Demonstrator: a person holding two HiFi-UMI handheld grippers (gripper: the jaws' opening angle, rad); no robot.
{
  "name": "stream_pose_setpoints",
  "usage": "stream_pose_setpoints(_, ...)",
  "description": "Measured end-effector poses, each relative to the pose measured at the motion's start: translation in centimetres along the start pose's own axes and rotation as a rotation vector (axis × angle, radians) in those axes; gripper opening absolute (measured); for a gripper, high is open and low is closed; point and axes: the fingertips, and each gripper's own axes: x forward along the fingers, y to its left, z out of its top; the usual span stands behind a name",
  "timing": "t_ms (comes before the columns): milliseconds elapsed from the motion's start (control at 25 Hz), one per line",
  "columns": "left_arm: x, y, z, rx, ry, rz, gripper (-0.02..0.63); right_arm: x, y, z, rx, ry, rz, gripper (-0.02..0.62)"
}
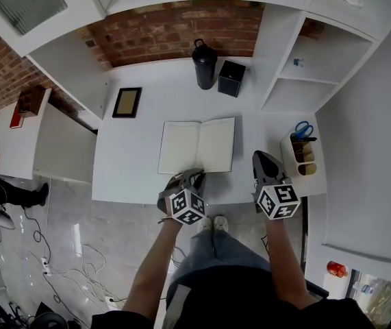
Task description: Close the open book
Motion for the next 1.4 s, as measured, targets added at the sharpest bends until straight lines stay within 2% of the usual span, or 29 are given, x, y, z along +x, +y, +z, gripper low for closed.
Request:
stream_pose_setpoints(240, -1.0, 1.4, -0.5, -0.299, -0.067, 0.037, 0.028, 0.7, 0.6, 0.2, -0.007, 0.007, 0.02, 0.0)
stream_pose_setpoints(560, -1.8, 2.7, -2.8, -0.617, -0.123, 0.07, 0.023, 1.8, 1.5, 0.2, -0.02, 0.026, 0.053, 0.0)
stream_pose_setpoints(720, -2.0, 3.4, -4.1, -0.686, -0.119, 0.093, 0.021, 2.6, 2.1, 0.1, -0.029, 0.036, 0.075, 0.0)
stream_pose_setpoints(960, -2.3, 4.3, -6.0, -0.745, -0.103, 0.135, 0.021, 3.8, 3.3, -0.6, -0.038, 0.059, 0.109, -0.001)
stream_pose_setpoints(1200, -2.5, 5.8, -7.8, -0.849, -0.093, 0.18, 0.021, 5.3, 3.9, -0.8, -0.05, 0.076, 0.137, 0.0)
stream_pose_setpoints(1400, -2.4, 6.6, -9.2, -0.887, -0.053, 0.209, 0.033, 6.7, 4.4, -0.8, -0.058, 0.082, 0.161, 0.0)
